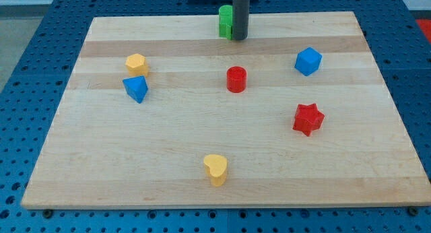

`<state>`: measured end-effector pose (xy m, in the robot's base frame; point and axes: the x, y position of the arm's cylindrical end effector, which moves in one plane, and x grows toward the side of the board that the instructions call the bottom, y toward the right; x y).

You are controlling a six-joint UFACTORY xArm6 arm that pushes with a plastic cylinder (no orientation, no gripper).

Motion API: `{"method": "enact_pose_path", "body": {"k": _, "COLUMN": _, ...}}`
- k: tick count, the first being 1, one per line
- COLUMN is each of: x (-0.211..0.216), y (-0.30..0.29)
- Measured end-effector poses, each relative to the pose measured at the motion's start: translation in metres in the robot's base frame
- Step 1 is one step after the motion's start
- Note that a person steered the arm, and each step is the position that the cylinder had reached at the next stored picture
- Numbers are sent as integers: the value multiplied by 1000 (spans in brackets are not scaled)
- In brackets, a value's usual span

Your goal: Move the arm towards the yellow hexagon

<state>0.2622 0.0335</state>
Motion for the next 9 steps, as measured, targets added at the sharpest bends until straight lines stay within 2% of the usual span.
{"method": "enact_pose_path", "body": {"k": 1, "x": 2, "y": 0}}
{"method": "enact_pose_path", "body": {"k": 3, "x": 46, "y": -10}}
{"method": "enact_pose_path", "body": {"k": 4, "x": 49, "y": -42}}
{"method": "enact_pose_path", "body": {"k": 6, "x": 26, "y": -177}}
{"method": "enact_pose_path", "body": {"k": 8, "x": 35, "y": -298}}
{"method": "enact_pose_path", "body": {"k": 9, "x": 73, "y": -298}}
